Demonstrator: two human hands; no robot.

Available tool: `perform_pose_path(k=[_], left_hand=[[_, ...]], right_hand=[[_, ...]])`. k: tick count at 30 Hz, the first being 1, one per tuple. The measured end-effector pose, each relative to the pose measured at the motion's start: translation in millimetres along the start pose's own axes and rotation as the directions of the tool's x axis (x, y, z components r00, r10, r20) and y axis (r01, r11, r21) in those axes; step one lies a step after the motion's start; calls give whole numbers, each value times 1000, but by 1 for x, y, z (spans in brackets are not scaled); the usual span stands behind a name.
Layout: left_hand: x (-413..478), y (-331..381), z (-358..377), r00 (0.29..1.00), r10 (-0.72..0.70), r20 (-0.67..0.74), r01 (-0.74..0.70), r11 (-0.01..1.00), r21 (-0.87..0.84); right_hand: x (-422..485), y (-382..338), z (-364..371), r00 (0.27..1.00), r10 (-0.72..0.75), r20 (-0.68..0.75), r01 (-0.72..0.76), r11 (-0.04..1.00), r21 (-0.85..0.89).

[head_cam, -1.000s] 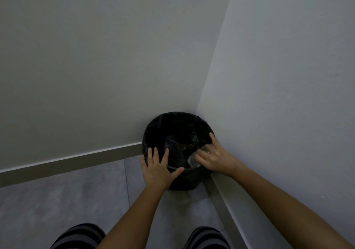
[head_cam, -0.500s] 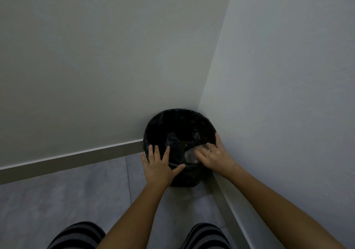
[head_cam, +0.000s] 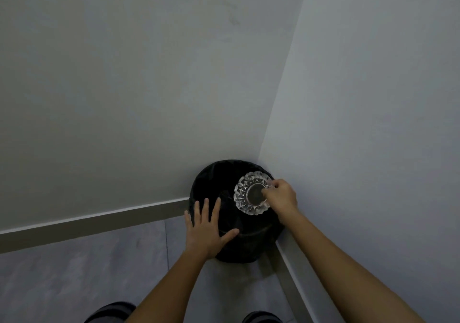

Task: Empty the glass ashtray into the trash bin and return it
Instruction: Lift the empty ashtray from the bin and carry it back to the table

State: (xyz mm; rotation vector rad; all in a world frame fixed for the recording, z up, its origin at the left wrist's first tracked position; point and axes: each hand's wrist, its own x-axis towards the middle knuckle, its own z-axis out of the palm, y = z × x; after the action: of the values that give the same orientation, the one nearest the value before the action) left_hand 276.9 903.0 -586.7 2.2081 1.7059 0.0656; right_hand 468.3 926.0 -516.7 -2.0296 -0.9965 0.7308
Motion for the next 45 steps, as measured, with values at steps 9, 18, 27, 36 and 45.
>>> perform_pose_path(k=[9, 18, 27, 36, 45], left_hand=[[21, 8, -44, 992, 100, -71, -118, 934, -338], [4, -17, -85, 946, 79, -314, -153, 963, -221], [-72, -6, -302, 897, 61, -438, -128, 984, -126], [-221, 5, -519, 857, -78, -509, 37, 995, -91], [-413, -5, -595, 695, -362, -621, 372, 920, -121]], right_hand=[[-7, -10, 13, 976, -63, 209, 22, 981, 193], [-17, -42, 4, 786, -212, 581, 86, 968, 236], [-84, -236, -94, 557, -262, 788, 437, 899, -10], [-214, -443, -169, 348, -527, 776, 824, 566, 15], [-372, -544, -180, -73, -622, 780, 996, -5, 89]])
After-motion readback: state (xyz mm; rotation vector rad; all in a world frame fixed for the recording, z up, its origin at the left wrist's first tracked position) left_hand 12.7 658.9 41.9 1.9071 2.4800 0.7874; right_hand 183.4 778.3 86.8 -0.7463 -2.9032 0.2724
